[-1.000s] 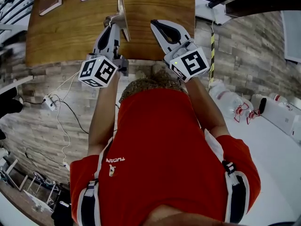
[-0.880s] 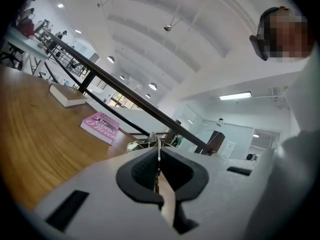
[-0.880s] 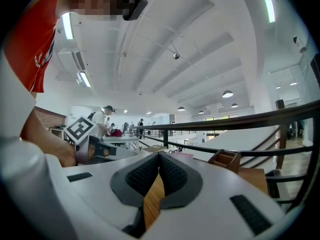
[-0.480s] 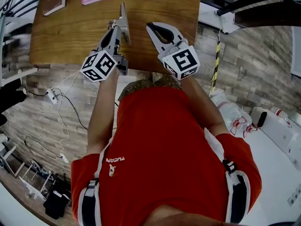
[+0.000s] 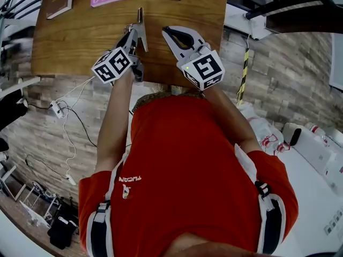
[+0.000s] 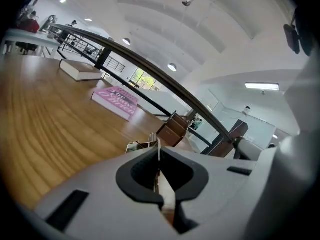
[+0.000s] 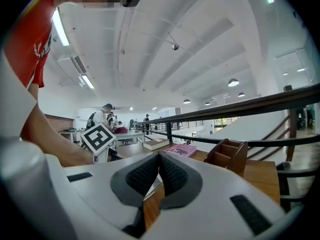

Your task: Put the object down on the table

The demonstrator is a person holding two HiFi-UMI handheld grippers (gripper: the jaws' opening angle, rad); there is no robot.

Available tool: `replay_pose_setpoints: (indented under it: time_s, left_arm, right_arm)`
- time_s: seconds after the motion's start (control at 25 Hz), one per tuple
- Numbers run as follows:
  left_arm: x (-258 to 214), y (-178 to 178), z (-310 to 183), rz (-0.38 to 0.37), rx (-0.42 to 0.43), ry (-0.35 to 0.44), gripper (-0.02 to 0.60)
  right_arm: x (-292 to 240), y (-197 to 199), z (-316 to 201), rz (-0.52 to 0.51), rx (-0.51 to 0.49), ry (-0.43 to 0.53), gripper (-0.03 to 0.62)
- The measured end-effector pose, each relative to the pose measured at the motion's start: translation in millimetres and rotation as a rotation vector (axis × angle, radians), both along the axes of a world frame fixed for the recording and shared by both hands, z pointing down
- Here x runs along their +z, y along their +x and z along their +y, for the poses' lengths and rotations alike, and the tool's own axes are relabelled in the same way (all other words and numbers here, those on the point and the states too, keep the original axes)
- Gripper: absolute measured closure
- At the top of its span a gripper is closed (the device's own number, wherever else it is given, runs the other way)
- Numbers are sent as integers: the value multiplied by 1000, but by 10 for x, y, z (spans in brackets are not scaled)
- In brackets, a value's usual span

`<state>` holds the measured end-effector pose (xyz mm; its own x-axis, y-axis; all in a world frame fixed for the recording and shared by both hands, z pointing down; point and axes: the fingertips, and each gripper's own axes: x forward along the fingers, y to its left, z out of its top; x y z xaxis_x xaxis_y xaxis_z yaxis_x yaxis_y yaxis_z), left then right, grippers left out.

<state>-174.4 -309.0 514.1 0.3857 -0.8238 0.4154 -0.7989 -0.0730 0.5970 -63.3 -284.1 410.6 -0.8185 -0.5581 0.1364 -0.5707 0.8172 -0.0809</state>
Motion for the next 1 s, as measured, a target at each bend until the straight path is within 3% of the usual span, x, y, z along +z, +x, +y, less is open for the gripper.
replay_pose_setpoints:
  time_s: [0.68, 1.0]
  left_arm:
    - [263, -85, -187, 48, -6, -98, 566]
    - [364, -152, -149, 2, 11, -126, 549]
  right_arm:
    - [78, 1, -161, -21, 51, -31, 569]
    - [96, -48, -143, -25, 57, -35, 569]
